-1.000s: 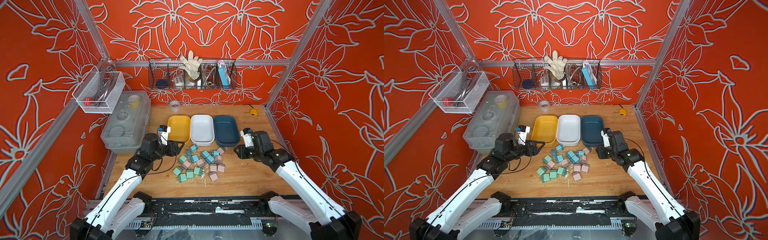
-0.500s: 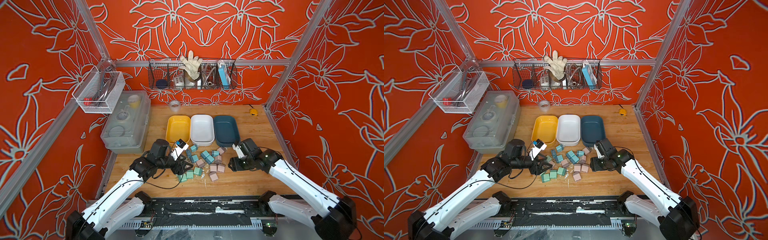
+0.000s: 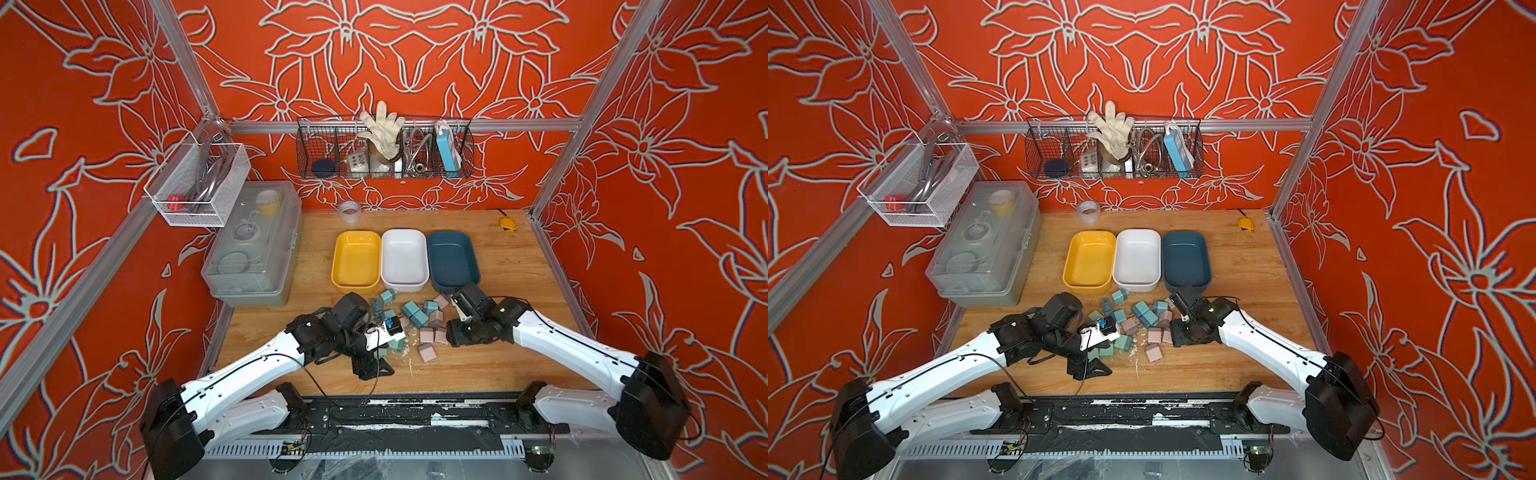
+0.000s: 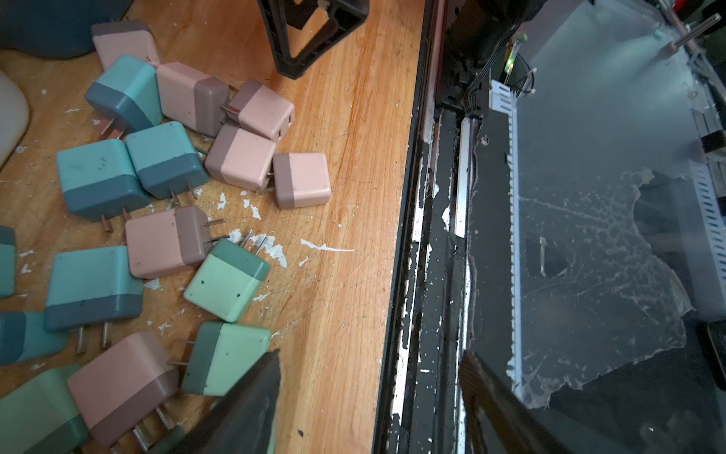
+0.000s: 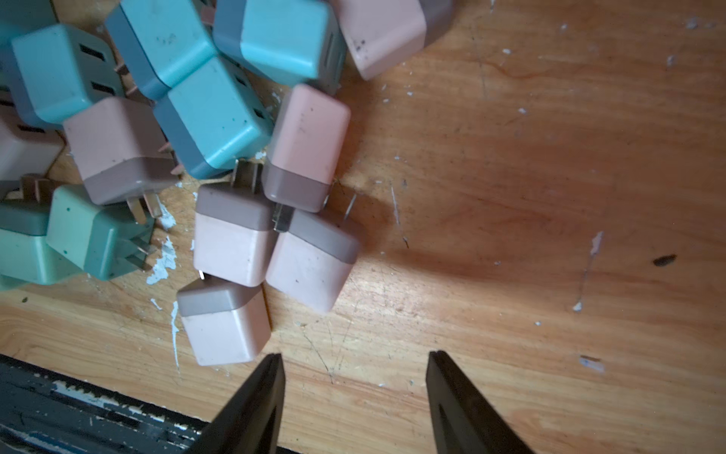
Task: Place the plugs by color into the storage box
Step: Pick up the plug from the center of the board.
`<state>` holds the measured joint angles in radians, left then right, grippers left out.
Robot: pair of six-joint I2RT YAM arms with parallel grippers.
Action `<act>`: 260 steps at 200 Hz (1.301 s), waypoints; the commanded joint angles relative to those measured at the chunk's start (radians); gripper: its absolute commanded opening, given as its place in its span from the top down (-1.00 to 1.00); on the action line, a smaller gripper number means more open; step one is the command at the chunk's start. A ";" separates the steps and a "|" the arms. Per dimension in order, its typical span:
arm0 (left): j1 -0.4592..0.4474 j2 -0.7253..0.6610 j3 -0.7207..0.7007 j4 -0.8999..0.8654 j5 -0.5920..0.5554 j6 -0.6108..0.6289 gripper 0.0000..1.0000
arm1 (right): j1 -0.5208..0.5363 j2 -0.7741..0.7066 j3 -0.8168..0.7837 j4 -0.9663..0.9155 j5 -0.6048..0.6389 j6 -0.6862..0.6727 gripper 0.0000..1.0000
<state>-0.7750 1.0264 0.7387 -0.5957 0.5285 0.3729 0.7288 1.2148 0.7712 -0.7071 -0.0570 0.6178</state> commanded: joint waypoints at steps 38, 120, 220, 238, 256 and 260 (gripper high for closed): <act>-0.010 0.008 -0.025 0.014 -0.050 0.051 -0.45 | 0.042 0.066 -0.032 0.147 0.071 0.090 -0.28; -0.012 -0.026 -0.060 0.067 -0.080 0.045 -0.45 | 0.079 0.164 -0.040 0.184 0.066 0.145 -0.36; -0.012 -0.029 -0.076 0.091 -0.098 0.034 -0.45 | 0.090 0.218 -0.037 0.178 0.089 0.122 -0.28; -0.012 -0.028 -0.076 0.093 -0.098 0.034 -0.45 | 0.090 0.244 -0.027 0.178 0.074 0.116 -0.29; -0.012 -0.026 -0.075 0.093 -0.105 0.034 -0.45 | 0.090 0.257 -0.029 0.182 0.067 0.113 -0.29; -0.012 -0.025 -0.075 0.093 -0.109 0.036 -0.45 | 0.090 0.258 -0.032 0.182 0.068 0.112 -0.29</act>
<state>-0.7799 1.0096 0.6701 -0.5106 0.4278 0.4042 0.8131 1.4536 0.7391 -0.5167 -0.0002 0.7433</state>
